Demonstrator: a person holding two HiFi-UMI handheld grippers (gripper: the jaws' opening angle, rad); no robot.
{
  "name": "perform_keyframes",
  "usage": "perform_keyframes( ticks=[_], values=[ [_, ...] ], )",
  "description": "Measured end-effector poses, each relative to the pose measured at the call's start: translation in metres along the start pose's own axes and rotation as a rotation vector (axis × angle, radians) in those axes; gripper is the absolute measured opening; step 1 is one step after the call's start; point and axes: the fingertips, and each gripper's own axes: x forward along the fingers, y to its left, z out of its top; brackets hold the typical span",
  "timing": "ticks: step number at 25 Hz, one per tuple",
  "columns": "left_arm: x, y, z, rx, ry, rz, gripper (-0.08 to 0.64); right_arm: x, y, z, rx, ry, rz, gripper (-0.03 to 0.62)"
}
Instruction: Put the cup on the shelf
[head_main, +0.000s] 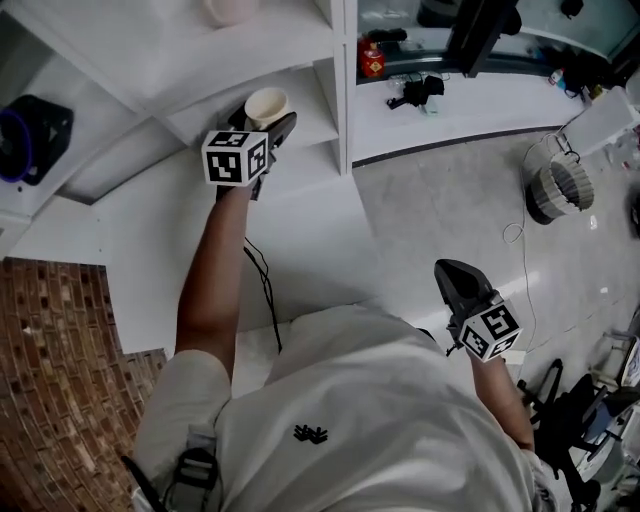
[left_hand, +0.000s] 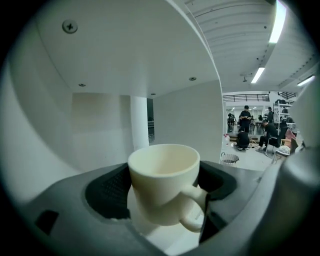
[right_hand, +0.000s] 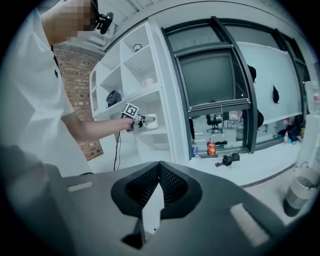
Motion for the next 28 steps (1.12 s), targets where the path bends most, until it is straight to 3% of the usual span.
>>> perform_keyframes(
  ticks=[9, 23, 28],
  values=[
    [0.025, 0.021, -0.004, -0.019, -0.004, 0.011, 0.41, 0.003, 0.005, -0.004, 0.018, 0.018, -0.043, 0.011],
    [0.033, 0.03, 0.0, 0.02, -0.046, 0.068, 0.419, -0.002, 0.005, -0.009, 0.04, 0.02, -0.062, 0.011],
    [0.027, 0.031, 0.004, 0.022, -0.077, 0.09, 0.456, -0.007, 0.006, -0.012, 0.044, 0.023, -0.049, 0.011]
  ],
)
